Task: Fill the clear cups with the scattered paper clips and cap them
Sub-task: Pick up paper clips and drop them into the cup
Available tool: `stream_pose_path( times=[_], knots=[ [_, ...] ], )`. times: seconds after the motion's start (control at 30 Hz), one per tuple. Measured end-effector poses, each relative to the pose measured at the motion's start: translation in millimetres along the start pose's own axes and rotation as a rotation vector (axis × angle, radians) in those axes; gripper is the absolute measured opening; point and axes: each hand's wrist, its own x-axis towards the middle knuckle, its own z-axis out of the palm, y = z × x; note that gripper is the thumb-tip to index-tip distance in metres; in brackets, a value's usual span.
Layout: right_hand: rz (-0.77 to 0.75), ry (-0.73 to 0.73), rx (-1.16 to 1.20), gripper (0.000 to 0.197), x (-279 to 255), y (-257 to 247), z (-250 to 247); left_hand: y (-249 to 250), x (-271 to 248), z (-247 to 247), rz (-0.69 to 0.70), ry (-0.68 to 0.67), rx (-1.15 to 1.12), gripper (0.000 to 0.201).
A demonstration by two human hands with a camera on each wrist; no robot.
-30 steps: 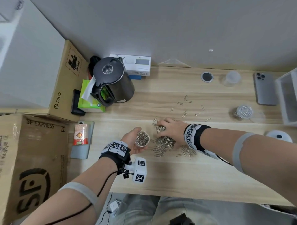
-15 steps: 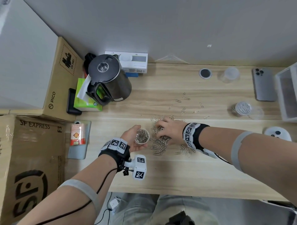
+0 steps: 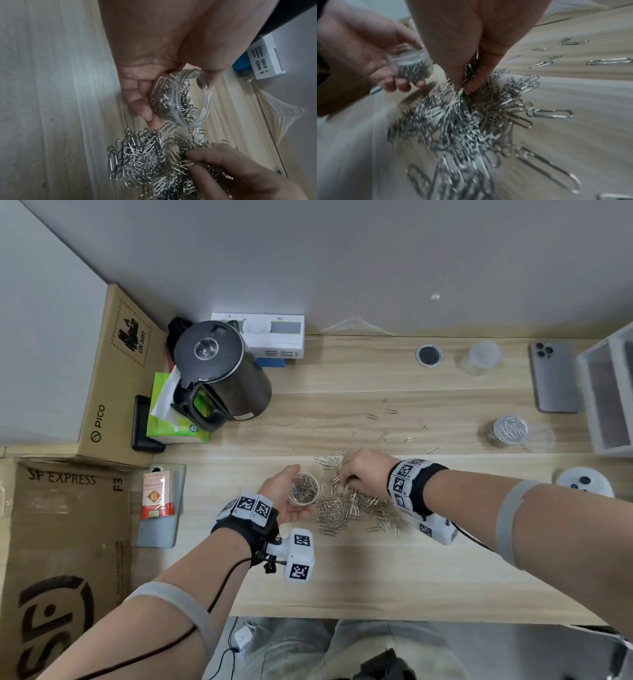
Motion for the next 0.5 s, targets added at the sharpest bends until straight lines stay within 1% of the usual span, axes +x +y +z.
stream_pose_path(
  times=[0.07, 0.17, 0.2, 0.27, 0.33, 0.5],
  knots=[
    [0.043, 0.06, 0.092, 0.018, -2.2, 0.7, -5.3, 2.8, -2.9, 4.9, -0.002, -0.006, -0.007, 0.045],
    [0.069, 0.137, 0.223, 0.015, -6.4, -3.5, -16.6, 6.4, -2.8, 11.6, -0.008, -0.02, -0.038, 0.061],
    [0.069, 0.159, 0.269, 0.013, -7.3, -5.9, -20.6, 7.9, -2.7, 14.1, -0.009, -0.026, -0.04, 0.062],
    [0.05, 0.183, 0.322, 0.011, -8.7, -13.0, -27.1, 12.1, -5.9, 20.9, -0.003, -0.029, -0.046, 0.054],
    [0.027, 0.19, 0.323, 0.011, -8.8, -22.6, -31.2, 15.6, -6.4, 27.5, -0.002, -0.041, -0.052, 0.047],
    [0.048, 0.168, 0.24, 0.02, -7.8, -42.4, -30.3, 19.8, -10.7, 39.6, 0.009, -0.072, -0.052, 0.029]
  ],
)
